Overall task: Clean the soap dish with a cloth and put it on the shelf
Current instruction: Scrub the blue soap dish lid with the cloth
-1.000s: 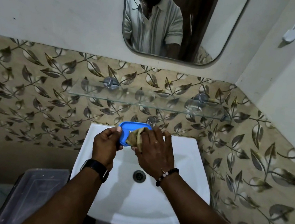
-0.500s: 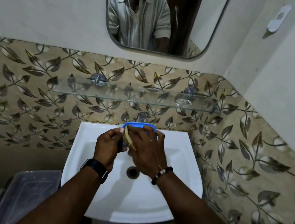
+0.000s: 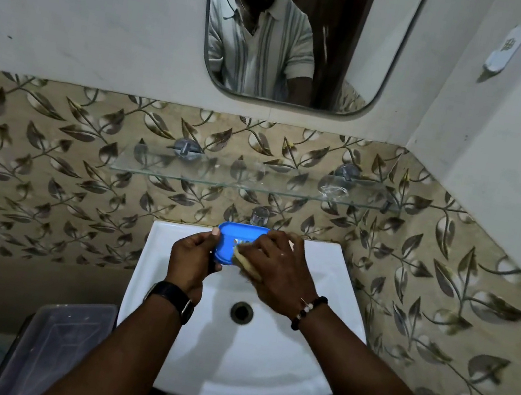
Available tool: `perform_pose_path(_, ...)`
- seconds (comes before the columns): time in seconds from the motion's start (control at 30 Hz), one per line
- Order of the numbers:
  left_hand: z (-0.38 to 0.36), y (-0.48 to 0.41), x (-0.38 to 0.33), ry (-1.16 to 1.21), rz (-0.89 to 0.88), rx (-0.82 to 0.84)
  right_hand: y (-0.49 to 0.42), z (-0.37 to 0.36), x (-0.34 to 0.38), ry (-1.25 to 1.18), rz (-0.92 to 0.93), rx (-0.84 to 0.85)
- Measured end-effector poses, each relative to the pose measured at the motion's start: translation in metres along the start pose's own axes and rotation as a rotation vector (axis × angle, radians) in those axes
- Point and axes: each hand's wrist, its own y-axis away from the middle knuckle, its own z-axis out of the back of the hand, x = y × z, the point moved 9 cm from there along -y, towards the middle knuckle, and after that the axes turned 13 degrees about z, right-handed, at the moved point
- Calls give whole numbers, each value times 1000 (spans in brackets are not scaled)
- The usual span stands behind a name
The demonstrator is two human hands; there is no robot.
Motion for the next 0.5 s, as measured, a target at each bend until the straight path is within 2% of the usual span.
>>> perform_pose_path(0.13, 1, -2, 0, 29, 85, 35, 4, 12, 4, 58, 59, -126)
perform_pose_path(0.27, -3, -1, 0, 29, 141, 116, -1, 21, 6, -96, 60, -172)
perform_pose_path(0.33, -5, 3, -8, -186, 25, 144, 2, 23, -4, -243, 5, -152)
perform_pose_path(0.43, -10, 15, -17, -500, -237, 155, 9, 24, -18, -400, -49, -149)
perform_pose_path(0.5, -8, 17, -17, -680, -337, 89, 12, 22, -30, -481, -89, -149)
